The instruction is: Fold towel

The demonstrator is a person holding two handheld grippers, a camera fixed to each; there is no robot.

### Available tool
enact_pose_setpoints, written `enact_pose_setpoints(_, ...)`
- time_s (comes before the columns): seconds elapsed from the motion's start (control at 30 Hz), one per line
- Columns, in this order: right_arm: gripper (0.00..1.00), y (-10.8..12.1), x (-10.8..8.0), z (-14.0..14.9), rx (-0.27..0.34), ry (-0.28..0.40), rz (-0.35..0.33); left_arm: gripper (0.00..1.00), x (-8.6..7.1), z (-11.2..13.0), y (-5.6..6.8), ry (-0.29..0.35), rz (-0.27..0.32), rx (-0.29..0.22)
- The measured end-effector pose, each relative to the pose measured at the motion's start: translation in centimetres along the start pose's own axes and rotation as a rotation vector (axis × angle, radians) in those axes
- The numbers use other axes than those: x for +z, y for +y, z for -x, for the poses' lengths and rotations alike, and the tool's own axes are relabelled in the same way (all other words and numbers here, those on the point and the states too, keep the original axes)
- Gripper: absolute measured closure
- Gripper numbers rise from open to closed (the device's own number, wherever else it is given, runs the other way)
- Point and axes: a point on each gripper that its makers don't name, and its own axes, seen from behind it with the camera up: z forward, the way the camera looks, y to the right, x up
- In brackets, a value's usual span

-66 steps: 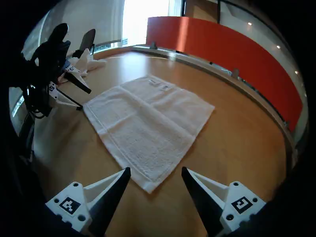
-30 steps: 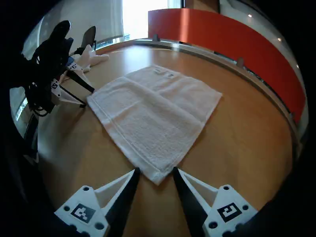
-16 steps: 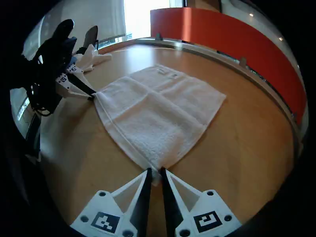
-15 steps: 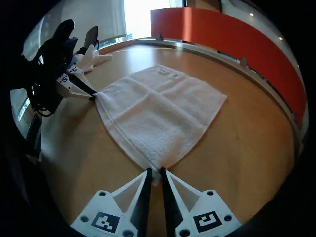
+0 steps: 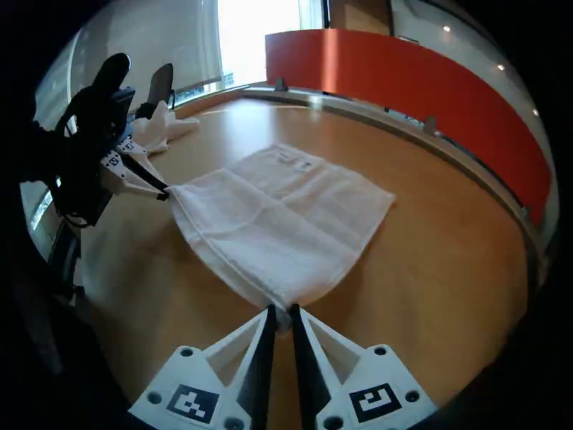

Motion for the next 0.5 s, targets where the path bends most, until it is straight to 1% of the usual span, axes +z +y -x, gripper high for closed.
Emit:
enact_pose_setpoints(0.2,0.84,-0.6,-1.7,-1.4,-0.009,0.028,-0.001,0.87,-1.9,-1.1,0.2,0.021,-0.01,0.001)
enact_pose_setpoints(0.4,0.84,-1.5,-3.5,-2.0,-0.032,0.037,-0.009,0.87,-3.6,-1.3,0.9,0.022,-0.013,0.014)
enact_pose_setpoints(0.5,0.84,-2.0,-4.3,-2.0,-0.035,0.038,-0.015,0.87,-4.3,-1.4,1.3,0.022,-0.011,0.01)
